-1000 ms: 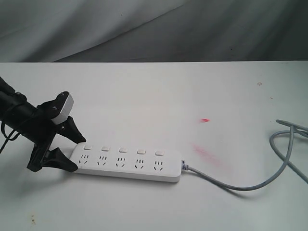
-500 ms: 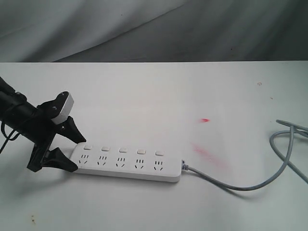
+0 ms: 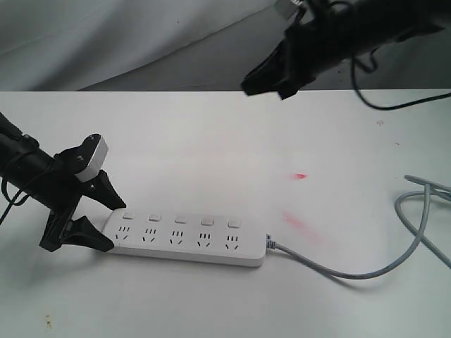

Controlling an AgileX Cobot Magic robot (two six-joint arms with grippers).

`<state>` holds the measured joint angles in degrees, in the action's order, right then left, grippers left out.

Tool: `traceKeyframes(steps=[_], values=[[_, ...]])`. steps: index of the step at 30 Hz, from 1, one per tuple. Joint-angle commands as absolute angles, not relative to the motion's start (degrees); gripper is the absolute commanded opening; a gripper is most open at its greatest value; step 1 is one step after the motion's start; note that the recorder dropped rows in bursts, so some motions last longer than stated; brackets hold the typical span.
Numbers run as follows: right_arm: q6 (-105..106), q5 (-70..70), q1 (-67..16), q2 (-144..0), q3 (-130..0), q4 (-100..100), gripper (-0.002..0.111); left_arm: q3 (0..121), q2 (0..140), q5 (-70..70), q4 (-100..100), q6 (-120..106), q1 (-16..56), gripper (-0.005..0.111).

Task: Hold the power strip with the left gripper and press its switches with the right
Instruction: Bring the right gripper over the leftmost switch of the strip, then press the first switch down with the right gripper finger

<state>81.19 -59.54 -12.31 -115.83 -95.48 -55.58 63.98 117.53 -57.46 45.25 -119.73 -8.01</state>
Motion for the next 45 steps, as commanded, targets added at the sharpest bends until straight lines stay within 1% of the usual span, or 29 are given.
traceKeyframes(steps=[1, 3, 5, 8, 11, 14, 21, 31, 38, 45], values=[[82.7, -55.5, -18.3, -121.2, -95.8, -56.5, 0.053, 64.3, 117.6, -56.7, 46.1, -120.0, -7.8, 0.0], [82.7, -53.2, -20.2, -123.0, -95.8, -56.5, 0.062, 64.3, 117.6, -56.7, 46.1, -120.0, -7.8, 0.0], [82.7, -50.9, -22.2, -124.5, -95.8, -56.5, 0.065, 64.3, 117.6, -56.7, 46.1, -120.0, -7.8, 0.0], [80.9, -48.2, -24.2, -126.4, -95.8, -57.0, 0.065, 64.3, 117.6, -56.7, 46.1, -120.0, -7.8, 0.0], [79.9, -49.6, -25.7, -127.8, -95.8, -58.4, 0.065, 64.3, 117.6, -56.7, 46.1, -120.0, -7.8, 0.0], [87.3, -49.2, -28.0, -128.8, -95.8, -58.3, 0.065, 64.3, 117.6, -56.7, 46.1, -120.0, -7.8, 0.0], [87.0, -38.5, -33.7, -130.8, -96.0, -58.9, 0.065, 64.3, 117.6, -56.7, 46.1, -120.0, -7.8, 0.0], [84.5, -39.7, -35.8, -136.2, -101.6, -59.6, 0.065, 64.3, 117.6, -56.7, 46.1, -120.0, -7.8, 0.0], [84.5, -39.0, -38.0, -136.4, -101.8, -58.8, 0.065, 64.3, 117.6, -56.7, 46.1, -120.0, -7.8, 0.0], [83.0, -36.8, -38.2, -136.4, -101.8, -55.6, 0.065, 64.3, 117.6, -56.7, 46.1, -120.0, -7.8, 0.0]])
